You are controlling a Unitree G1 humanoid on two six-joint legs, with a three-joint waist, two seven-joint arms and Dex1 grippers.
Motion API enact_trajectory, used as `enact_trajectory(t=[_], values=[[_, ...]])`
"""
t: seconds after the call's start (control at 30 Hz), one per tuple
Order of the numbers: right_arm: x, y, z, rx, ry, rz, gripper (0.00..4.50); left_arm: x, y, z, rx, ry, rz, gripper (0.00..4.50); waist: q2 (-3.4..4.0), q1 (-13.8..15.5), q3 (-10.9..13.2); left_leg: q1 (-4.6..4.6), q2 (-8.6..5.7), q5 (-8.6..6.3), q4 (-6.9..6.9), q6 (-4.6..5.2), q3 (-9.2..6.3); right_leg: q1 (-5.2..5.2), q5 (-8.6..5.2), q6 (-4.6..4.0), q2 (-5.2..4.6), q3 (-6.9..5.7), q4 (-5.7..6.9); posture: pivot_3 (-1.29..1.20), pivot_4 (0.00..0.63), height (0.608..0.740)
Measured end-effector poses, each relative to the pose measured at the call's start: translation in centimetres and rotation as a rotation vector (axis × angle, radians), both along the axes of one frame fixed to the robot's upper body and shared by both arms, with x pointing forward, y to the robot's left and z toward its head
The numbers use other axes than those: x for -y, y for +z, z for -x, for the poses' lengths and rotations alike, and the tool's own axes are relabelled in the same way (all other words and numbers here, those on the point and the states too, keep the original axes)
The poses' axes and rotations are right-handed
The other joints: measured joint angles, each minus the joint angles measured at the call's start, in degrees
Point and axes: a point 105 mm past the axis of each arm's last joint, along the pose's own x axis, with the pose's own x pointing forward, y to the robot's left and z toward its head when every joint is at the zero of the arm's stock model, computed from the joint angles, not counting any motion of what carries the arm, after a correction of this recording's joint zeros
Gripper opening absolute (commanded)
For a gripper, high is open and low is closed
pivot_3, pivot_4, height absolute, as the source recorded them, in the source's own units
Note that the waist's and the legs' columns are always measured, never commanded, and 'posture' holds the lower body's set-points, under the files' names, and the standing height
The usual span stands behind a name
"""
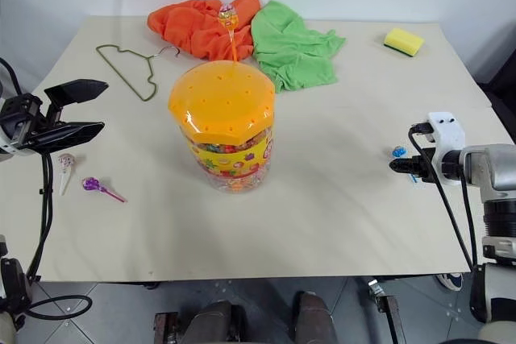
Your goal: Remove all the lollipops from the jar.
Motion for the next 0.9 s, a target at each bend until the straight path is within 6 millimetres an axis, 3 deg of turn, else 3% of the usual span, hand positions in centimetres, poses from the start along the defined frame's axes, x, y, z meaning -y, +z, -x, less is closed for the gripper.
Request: enact_trajectory(t=[0.03,0.07,0.17,0.3,0.4,0.47,0.67,0.9], values=[[-0.6,0.7,0.3,0.03,0.038,-0.006,4.4,0.0,0.0,0.0,0.0,0.0,0.0,4.5,0.0,0.0,0.0,0.0,0.0,0.0,0.0,0.0,0.0,0.0,0.0,0.0,0.0,0.0,-0.01,0.0,0.15,0.74],[-1.2,1.5,0.5,0.063,0.072,-0.017,4.46,0.0,0.0,0.0,0.0,0.0,0.0,4.5,0.0,0.0,0.0,0.0,0.0,0.0,0.01,0.0,0.0,0.0,0.0,0.0,0.0,0.0,0.0,0.0,0.15,0.74],[-3.2,4.9,1.2,0.2,0.188,-0.037,4.46,0.0,0.0,0.0,0.0,0.0,0.0,4.5,0.0,0.0,0.0,0.02,0.02,0.0,0.01,0.0,-0.01,0.0,0.0,0.0,0.02,0.0,0.0,0.0,0.15,0.74],[-6.2,8.0,2.1,0.301,0.353,-0.102,4.46,0.0,0.0,0.0,-0.001,-0.001,0.0,4.5,0.0,0.0,0.0,0.01,0.0,0.0,0.02,0.0,0.01,0.01,0.0,0.0,0.02,0.02,-0.03,0.0,0.15,0.74],[-9.5,12.5,2.8,0.467,0.533,-0.127,4.46,0.5,0.7,-0.3,0.017,-0.016,-0.006,4.5,0.0,0.0,0.0,0.01,0.01,0.0,0.04,0.0,-0.01,0.01,0.0,0.0,0.03,0.0,-0.01,0.0,0.15,0.74],[-10.9,14.4,3.0,0.554,0.604,-0.133,4.46,0.7,1.0,-0.3,0.029,-0.021,-0.006,4.5,0.0,0.0,0.0,0.03,0.0,0.0,0.03,0.0,-0.03,0.05,0.0,0.0,0.02,0.0,-0.01,0.0,0.15,0.74],[-15.8,15.5,2.4,0.568,0.838,-0.235,4.46,0.7,0.7,-0.7,0.022,-0.021,0.009,4.5,-0.01,-0.4,0.0,0.03,-0.01,0.0,0.02,0.0,-0.02,0.03,0.0,0.0,0.04,-0.02,0.0,0.0,0.15,0.74],[-21.3,15.9,0.0,0.567,1.012,-0.342,4.46,0.6,0.3,-0.1,0.022,-0.01,0.002,4.5,0.0,-0.9,0.0,0.03,-0.01,0.0,0.01,0.0,-0.13,0.02,0.0,0.0,0.03,-0.07,0.11,0.0,0.15,0.74]])
